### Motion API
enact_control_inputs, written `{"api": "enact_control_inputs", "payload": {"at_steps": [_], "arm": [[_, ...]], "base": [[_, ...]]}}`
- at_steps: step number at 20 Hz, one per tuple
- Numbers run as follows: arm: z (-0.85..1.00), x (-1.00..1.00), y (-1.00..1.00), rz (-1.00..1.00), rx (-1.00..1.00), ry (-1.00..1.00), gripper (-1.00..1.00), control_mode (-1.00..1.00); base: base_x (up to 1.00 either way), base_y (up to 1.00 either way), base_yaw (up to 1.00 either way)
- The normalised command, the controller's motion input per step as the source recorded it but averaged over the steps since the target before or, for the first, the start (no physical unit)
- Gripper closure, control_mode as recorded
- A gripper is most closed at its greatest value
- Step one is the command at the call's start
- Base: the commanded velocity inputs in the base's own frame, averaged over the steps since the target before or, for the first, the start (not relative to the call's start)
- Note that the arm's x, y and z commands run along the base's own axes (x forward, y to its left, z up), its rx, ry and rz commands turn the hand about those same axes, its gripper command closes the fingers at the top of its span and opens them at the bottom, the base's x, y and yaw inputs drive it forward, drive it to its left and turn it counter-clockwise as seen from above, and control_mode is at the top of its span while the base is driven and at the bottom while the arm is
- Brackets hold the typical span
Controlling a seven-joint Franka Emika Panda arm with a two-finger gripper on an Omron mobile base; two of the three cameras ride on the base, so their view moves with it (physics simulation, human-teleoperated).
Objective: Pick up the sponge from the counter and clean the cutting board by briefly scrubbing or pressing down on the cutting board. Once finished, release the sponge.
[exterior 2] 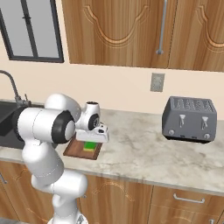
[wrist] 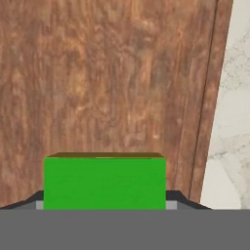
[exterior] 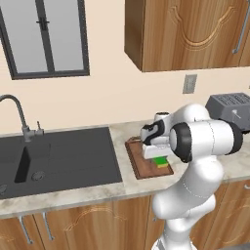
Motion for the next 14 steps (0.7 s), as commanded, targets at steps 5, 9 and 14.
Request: {"api": "enact_control_inputs", "payload": {"at_steps": [5, 9, 14], "arm": [[-0.93, -0.64, 0.09, 0.00, 0.00, 0.09, 1.00, -1.00], [-0.53, -0.27, 0.32, 0.01, 0.00, 0.02, 1.00, -1.00], [-0.11, -0.25, 0.74, 0.00, 0.00, 0.00, 1.00, -1.00]], "base": [[0.00, 0.00, 0.00], [0.00, 0.00, 0.00], [0.00, 0.00, 0.00]]}}
